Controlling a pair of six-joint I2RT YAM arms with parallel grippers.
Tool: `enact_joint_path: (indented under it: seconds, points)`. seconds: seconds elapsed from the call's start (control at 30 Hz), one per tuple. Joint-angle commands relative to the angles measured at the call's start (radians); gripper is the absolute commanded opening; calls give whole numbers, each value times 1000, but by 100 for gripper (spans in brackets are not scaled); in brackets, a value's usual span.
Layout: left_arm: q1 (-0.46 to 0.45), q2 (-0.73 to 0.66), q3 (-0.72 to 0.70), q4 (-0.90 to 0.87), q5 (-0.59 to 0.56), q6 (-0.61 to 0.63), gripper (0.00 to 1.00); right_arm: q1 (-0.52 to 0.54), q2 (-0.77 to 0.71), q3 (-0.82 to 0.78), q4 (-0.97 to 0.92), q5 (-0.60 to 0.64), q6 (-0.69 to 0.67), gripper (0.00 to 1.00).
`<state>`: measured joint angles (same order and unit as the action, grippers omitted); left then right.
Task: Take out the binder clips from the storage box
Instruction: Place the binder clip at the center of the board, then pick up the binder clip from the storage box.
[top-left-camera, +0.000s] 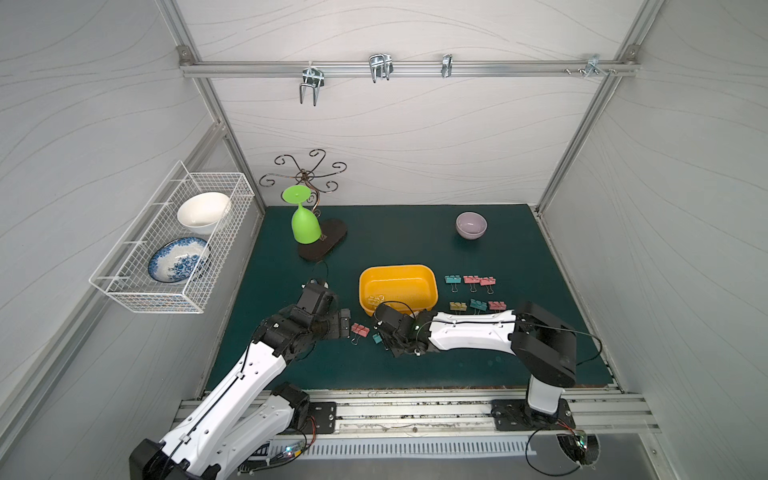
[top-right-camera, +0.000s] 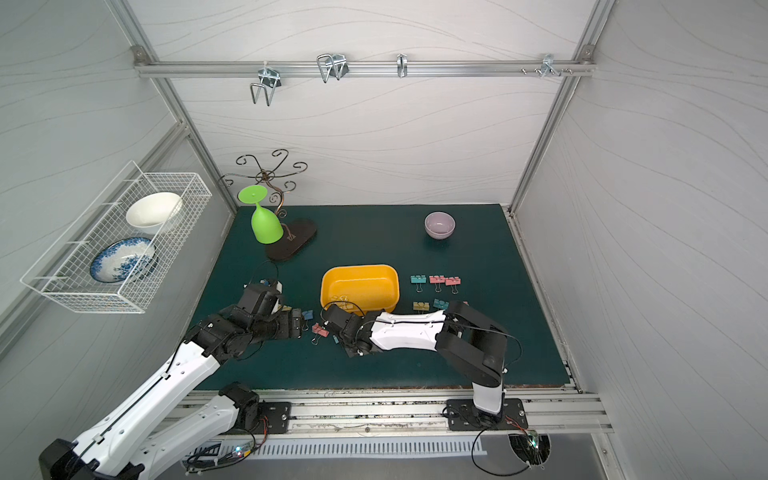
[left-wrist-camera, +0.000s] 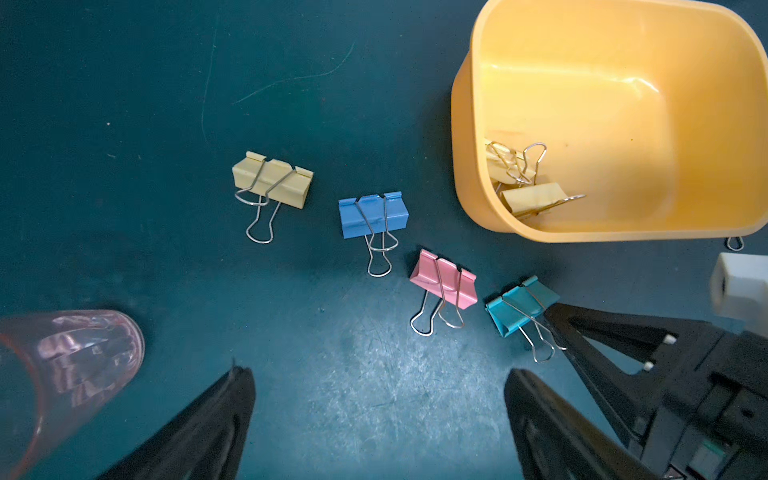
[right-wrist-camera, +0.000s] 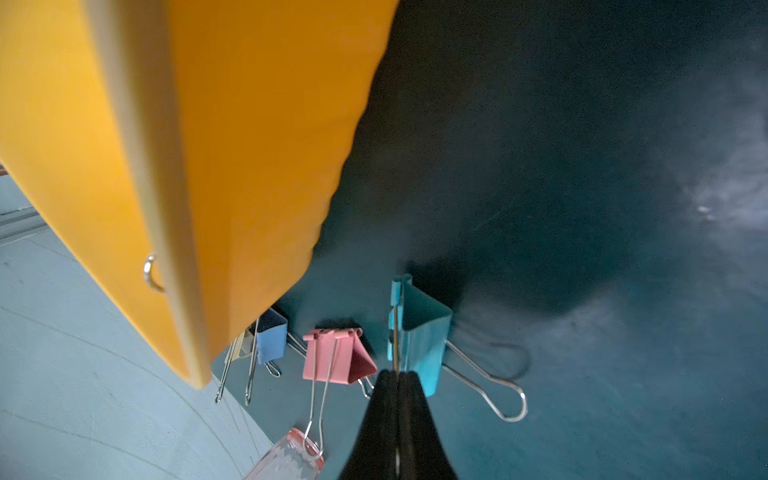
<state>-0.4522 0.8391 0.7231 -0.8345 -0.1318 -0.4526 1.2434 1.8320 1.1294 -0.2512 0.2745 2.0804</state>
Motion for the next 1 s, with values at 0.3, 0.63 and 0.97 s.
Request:
enact_joint_path:
  seconds: [0.3,0.63,0.97]
  points:
    - [4,-5,21,33,50,9,98,14,-46,2,-70,-23,-94,33]
    - [4,6,38,69,164,9,98,5,-205,-22,-248,51,-264,47]
    - [4,25,46,127,199,8,98,-146,-292,105,-469,90,-707,25]
